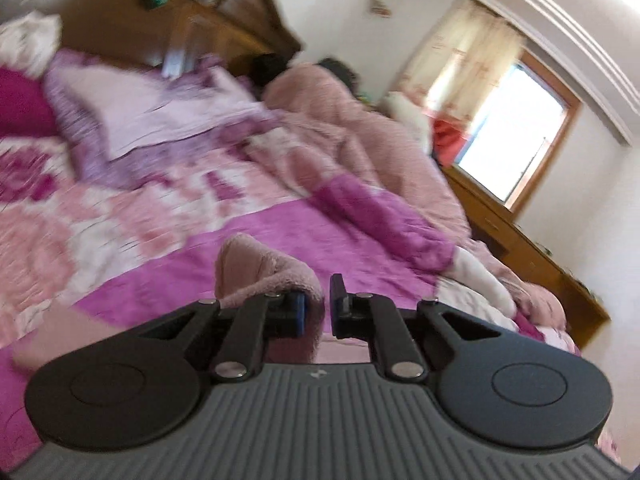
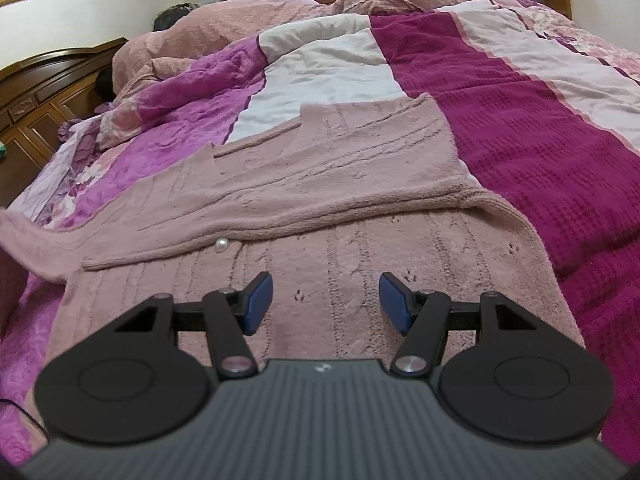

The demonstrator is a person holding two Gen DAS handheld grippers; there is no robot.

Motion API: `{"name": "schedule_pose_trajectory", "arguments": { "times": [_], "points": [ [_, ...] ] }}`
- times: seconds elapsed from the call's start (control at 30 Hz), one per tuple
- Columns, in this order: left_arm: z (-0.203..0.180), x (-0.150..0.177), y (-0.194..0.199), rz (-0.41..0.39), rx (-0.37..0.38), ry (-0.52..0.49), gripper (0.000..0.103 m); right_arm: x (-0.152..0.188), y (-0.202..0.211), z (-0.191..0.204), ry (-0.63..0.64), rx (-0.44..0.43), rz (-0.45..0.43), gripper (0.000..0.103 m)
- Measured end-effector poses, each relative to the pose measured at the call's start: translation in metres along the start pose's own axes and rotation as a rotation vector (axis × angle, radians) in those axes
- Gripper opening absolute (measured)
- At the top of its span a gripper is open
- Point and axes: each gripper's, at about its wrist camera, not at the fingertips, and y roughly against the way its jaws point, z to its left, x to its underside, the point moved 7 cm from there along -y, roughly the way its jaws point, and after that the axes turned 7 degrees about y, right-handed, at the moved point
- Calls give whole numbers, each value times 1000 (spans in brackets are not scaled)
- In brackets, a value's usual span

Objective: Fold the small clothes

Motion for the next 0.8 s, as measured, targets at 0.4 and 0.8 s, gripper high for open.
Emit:
{"name": "schedule_pose_trajectory", "arguments": {
  "times": [0.4,0.8],
  "points": [
    [-128,51,-7,74,153,-209,13,2,4,-7,-33,-7,-17,62],
    [-198,179,-49,263,187,-415,13,4,6,-21,-80,-4,-27,62]
  ]
}}
